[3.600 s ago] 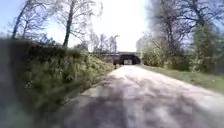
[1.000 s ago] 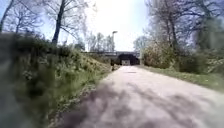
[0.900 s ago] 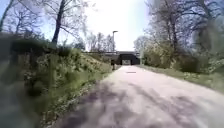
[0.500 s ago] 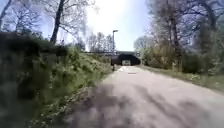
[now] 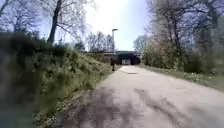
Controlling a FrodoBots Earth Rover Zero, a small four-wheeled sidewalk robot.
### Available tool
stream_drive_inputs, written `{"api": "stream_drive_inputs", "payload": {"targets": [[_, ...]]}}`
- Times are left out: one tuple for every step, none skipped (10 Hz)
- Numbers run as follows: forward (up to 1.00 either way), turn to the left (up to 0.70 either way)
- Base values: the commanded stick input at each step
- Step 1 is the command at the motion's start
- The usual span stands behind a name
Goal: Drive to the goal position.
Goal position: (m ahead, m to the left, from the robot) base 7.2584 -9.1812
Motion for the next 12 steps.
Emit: {"api": "stream_drive_inputs", "payload": {"targets": [[0.70, 0.00], [0.70, 0.00], [0.53, 0.00], [0.45, 0.00], [0.45, 0.00], [0.45, 0.00], [0.45, 0.00], [0.45, 0.00], [0.45, 0.00], [0.45, 0.00], [0.45, 0.00], [0.45, 0.00]]}}
